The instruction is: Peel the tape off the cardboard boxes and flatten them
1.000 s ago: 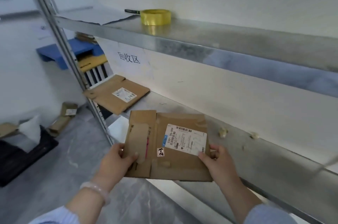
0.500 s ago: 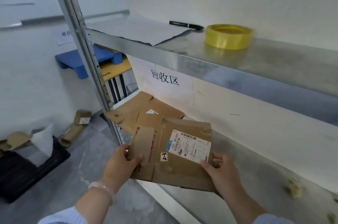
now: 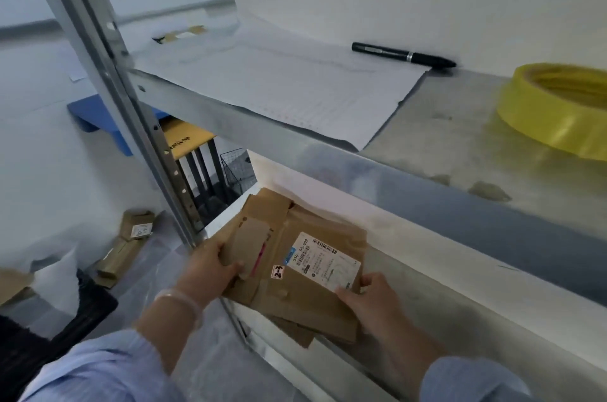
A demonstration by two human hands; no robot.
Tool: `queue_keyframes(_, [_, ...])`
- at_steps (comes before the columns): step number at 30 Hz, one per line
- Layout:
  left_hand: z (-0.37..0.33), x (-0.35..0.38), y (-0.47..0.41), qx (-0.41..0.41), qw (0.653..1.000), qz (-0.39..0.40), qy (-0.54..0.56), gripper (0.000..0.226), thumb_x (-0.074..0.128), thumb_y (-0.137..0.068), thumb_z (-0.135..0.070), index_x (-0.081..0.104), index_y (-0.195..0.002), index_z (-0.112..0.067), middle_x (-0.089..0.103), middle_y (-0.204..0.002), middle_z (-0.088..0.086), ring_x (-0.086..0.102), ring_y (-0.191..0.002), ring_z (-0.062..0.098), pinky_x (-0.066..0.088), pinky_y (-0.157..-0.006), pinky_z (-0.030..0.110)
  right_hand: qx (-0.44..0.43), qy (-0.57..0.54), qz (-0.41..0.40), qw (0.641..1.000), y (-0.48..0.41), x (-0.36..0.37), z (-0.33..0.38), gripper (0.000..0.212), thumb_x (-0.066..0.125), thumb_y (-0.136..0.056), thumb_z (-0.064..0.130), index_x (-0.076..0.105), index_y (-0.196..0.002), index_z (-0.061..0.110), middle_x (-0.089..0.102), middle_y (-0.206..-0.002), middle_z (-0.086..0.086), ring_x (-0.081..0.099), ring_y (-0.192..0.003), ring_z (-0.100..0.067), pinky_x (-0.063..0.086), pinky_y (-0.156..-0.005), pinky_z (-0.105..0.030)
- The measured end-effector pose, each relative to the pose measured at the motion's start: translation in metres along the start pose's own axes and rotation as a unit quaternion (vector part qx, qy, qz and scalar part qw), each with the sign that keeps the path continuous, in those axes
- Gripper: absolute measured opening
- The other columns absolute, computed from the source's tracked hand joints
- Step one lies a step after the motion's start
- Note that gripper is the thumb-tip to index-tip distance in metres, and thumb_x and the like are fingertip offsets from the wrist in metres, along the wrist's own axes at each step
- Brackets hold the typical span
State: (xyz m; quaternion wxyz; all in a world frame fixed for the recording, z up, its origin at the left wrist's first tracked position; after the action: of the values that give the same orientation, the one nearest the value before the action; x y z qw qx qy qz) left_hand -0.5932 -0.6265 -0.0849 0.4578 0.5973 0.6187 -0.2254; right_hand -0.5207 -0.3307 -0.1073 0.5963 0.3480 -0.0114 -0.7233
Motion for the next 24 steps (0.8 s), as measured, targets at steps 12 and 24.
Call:
queue_keyframes(12, [-0.010, -0.003, -0.125, 0.143, 0.981, 0.069, -0.109, 0.024, 0.044, -0.087, -0.032, 0.058, -0.104, -0.023, 0.061, -0.101, 0.006, 0.060, -0.085, 0.026, 0.054, -0.077, 0.038, 0.048, -0.003, -0.063, 0.997, -0.015, 0.059, 0.026, 0.033, 0.066, -0.089, 0.030, 0.059, -0.121, 0.027, 0.065, -0.116, 0.012, 0.061, -0.104, -0.010, 0.051, -0.078, -0.019])
queue_keyframes(24, [-0.135, 0.046, 0.028, 0.643, 0.758, 0.012, -0.108, 0.052, 0.053, -0.089, -0.047, 0.051, -0.136, -0.025, 0.053, -0.138, -0.004, 0.050, -0.126, 0.019, 0.040, -0.104, 0.038, 0.013, 0.271, -0.289, 0.918, 0.106, -0.017, -0.017, 0.067, 0.039, -0.089, 0.065, 0.035, -0.148, 0.033, 0.028, -0.158, 0.006, 0.030, -0.144, -0.017, 0.029, -0.115, -0.036])
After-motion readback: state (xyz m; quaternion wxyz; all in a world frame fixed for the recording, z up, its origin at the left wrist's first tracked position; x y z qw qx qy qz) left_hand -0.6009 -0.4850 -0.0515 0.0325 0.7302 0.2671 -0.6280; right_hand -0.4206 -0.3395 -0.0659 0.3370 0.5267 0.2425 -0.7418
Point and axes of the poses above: each hand's wrist, its own y-axis away from the middle knuckle, its own x-axis out of the palm, z = x × y, the point moved 4 cm from there along -y, towards the middle knuckle
